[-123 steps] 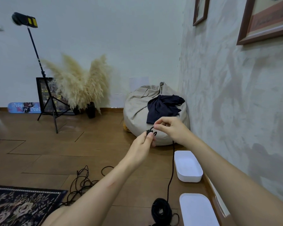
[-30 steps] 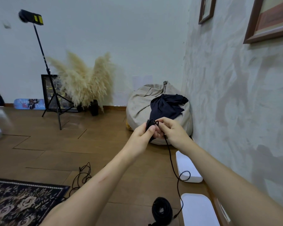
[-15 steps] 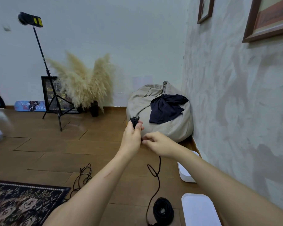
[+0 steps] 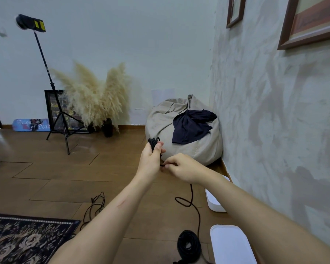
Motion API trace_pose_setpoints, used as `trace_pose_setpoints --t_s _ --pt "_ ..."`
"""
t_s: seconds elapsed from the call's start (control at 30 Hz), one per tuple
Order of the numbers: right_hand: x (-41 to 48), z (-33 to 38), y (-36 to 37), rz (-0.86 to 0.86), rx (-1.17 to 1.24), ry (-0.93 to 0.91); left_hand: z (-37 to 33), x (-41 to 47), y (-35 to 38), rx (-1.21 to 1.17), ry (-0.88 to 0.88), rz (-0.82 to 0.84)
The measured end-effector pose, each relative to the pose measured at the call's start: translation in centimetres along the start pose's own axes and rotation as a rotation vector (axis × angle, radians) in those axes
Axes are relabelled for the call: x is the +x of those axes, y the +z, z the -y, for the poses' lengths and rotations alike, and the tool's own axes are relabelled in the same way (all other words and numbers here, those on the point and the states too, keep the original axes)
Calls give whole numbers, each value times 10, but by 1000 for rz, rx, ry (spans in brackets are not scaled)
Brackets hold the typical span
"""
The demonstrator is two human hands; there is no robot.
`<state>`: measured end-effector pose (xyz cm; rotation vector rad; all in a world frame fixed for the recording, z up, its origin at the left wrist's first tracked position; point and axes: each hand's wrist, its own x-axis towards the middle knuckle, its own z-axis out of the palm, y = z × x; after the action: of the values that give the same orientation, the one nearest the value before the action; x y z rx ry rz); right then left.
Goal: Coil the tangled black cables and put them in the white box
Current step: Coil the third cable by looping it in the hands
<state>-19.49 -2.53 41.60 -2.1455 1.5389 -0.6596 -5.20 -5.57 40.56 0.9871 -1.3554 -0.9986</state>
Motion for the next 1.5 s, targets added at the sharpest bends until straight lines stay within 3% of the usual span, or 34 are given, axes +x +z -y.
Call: trace_pose_setpoints --t_s 0.1,0.27,0.4,0.5,0.67,0.8,0.97,1.17,1.5 --pt "-2 1 -1 13 -62 -1 3 1 0 51 15 27" --pt "-4 -1 -22 -41 -16 -30 13 2 -8 428 131 134" --pt "-10 -15 -36 -60 15 -53 23 -9 -3 434 16 368" --pt "-11 -22 -39 -130 89 -86 21 -22 10 436 64 472" --pt "-9 -31 -47 -325 326 -44 12 -26 19 267 106 367" --pt "-9 -35 -44 -296 291 -40 6 -24 16 195 106 303" --pt "-7 -36 -40 -334 333 -67 4 -31 13 283 131 378" --pt "-2 -31 -35 -340 378 -79 -2 -31 12 263 168 279" --pt "-2 -30 -31 -325 452 -87 -9 -32 11 226 218 365"
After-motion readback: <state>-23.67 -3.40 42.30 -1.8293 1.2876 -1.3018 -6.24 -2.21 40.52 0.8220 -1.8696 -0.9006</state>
